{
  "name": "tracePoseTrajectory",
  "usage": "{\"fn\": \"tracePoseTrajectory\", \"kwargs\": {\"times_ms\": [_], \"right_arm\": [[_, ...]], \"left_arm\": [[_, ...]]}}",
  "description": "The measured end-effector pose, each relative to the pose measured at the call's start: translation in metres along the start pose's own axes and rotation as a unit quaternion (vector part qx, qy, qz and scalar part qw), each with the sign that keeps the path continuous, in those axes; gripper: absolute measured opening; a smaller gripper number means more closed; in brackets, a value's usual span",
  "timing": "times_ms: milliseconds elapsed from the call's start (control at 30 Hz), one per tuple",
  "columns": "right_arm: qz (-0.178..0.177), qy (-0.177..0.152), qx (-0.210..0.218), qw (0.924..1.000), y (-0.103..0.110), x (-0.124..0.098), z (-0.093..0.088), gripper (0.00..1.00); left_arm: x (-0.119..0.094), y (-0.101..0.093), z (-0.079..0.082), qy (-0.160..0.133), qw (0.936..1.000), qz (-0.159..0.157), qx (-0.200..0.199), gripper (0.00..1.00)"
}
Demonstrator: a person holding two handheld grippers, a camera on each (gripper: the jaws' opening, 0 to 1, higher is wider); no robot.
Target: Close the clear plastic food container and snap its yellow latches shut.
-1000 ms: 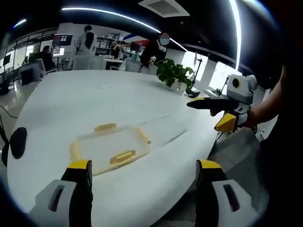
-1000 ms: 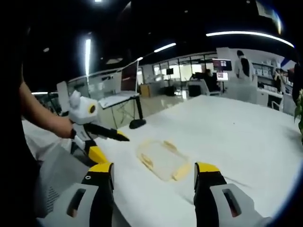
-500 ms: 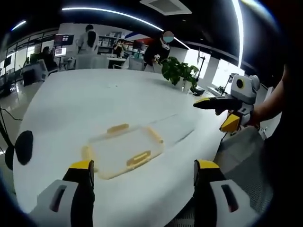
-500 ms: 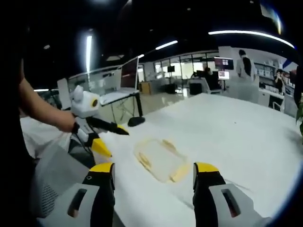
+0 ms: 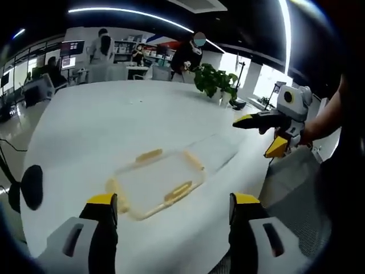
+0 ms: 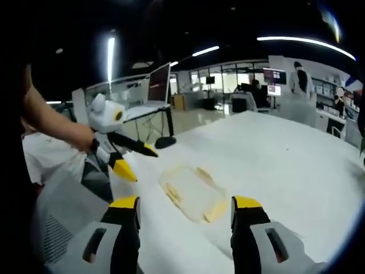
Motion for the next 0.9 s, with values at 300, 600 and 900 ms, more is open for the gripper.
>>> {"fn": "tracePoseTrajectory", "kwargs": {"times_ms": [300, 600, 900], "right_arm": [[-0.001, 0.011, -0.011, 0.9999, -0.005, 0.004, -0.002, 0.63], [-0.003, 0.020, -0.007, 0.9998, -0.014, 0.015, -0.002, 0.64], [-0.001, 0.021, -0.006, 0.9998, -0.019, 0.022, 0.003, 0.63]], "left_arm": [[0.002, 0.012, 0.000, 0.013, 0.9999, 0.002, 0.003, 0.79], [0.005, 0.024, 0.002, 0.029, 0.9995, 0.000, 0.011, 0.79], [0.010, 0.030, 0.005, 0.040, 0.9987, -0.002, 0.031, 0.78]]}}
Point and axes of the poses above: the point that each gripper's makers call its tool centre point, and the gripper's own axes: x roughly forward along the fingers, y roughly to its left, z roughly out of its top, the point moved 4 cm from there along -x, roughly backward along the fingers, and after that the axes turned 2 degrees about x, right-handed, at the moved point
